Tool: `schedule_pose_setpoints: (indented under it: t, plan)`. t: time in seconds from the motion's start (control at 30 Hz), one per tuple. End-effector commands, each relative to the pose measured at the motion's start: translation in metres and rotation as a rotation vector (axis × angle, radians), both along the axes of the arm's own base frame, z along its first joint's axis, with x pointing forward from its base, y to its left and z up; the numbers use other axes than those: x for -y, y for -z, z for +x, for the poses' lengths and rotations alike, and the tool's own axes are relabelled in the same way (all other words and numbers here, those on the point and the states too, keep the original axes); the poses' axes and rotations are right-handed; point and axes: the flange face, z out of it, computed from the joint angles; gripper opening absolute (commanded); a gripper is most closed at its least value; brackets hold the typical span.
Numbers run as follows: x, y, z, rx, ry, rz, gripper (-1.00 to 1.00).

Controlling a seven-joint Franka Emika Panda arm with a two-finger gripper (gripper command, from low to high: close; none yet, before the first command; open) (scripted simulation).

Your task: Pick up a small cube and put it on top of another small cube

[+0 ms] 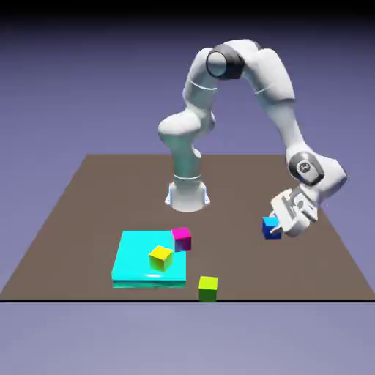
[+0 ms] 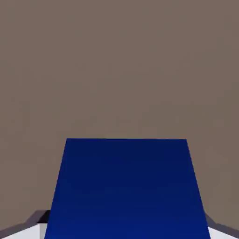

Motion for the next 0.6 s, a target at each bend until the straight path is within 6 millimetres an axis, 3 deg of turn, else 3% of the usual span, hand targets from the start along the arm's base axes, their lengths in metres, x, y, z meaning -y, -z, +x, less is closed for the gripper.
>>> schedule_pose_setpoints:
  t: [0.0, 0.1, 0.23, 0.3, 0.43, 0.47, 0.5, 0.57]
  plan:
    - [0.027, -0.009, 0.019, 0.004, -0.004, -0.001, -1.0]
    - [0.115, -0.036, 0.06, 0.001, -0.01, -0.007, -1.0]
    - [0.238, -0.068, 0.08, -0.024, -0.016, -0.017, -1.0]
    - [0.245, -0.069, 0.08, -0.027, -0.017, -0.017, -1.0]
    - [0.28, -0.014, 0.082, -0.027, -0.017, -0.017, -1.0]
    - [0.28, -0.014, 0.082, -0.027, -0.017, -0.017, 1.0]
    - [0.28, -0.014, 0.082, -0.027, -0.017, -0.017, 1.0]
    - [0.262, -0.042, 0.083, -0.025, -0.017, -0.019, 1.0]
